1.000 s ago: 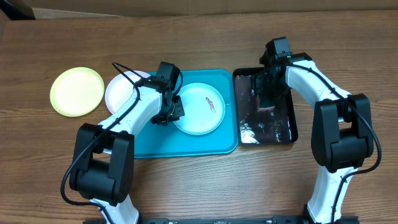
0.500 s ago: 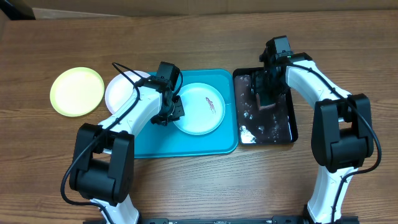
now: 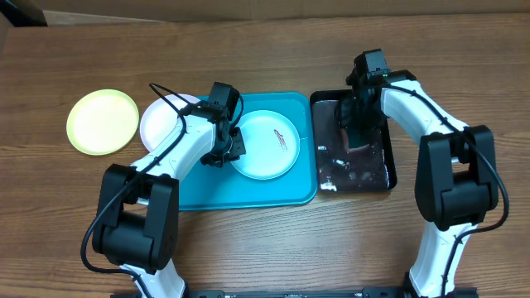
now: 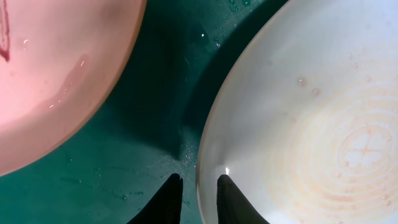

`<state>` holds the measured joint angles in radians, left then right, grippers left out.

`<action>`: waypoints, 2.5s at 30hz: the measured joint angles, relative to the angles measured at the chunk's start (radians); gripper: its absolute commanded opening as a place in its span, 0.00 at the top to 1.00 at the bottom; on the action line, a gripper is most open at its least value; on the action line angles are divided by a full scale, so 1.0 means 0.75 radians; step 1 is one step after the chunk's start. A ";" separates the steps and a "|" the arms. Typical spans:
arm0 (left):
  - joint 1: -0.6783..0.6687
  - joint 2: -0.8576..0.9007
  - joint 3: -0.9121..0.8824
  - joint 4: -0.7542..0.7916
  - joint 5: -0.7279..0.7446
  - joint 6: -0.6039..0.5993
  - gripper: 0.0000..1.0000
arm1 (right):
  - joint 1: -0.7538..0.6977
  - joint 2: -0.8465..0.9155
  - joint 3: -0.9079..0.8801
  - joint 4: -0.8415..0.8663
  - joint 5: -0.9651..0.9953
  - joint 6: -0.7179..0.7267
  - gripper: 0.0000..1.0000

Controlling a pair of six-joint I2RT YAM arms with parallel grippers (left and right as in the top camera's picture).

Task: Clean dirty plates on tray and stack at the side
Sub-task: 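Close the right gripper on the green sponge and lift it, then carry the sponge with the right gripper over the light-blue plate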

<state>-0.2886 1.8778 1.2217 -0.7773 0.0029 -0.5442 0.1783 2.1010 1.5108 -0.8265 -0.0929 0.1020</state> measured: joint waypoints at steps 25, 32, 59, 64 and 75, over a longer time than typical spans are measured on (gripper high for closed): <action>0.000 0.000 0.000 -0.010 0.000 0.000 0.78 | 0.001 -0.078 0.000 -0.303 0.055 -0.091 0.38; 0.000 0.000 -0.001 -0.010 0.000 0.000 0.78 | 0.005 -0.079 -0.026 -0.290 0.056 -0.094 0.43; 0.000 0.000 0.000 -0.010 0.000 0.000 0.75 | 0.009 -0.079 -0.075 -0.240 0.064 -0.097 0.96; 0.000 0.000 0.000 -0.010 -0.001 0.000 0.67 | 0.009 -0.079 -0.075 -0.254 0.017 -0.098 0.96; 0.000 0.000 -0.001 -0.006 -0.001 0.000 0.85 | 0.009 -0.079 0.189 -0.518 -0.046 -0.097 0.96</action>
<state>-0.2886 1.8778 1.2213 -0.7815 0.0025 -0.5442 0.1848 2.0415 1.6524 -1.2148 -0.1272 0.0292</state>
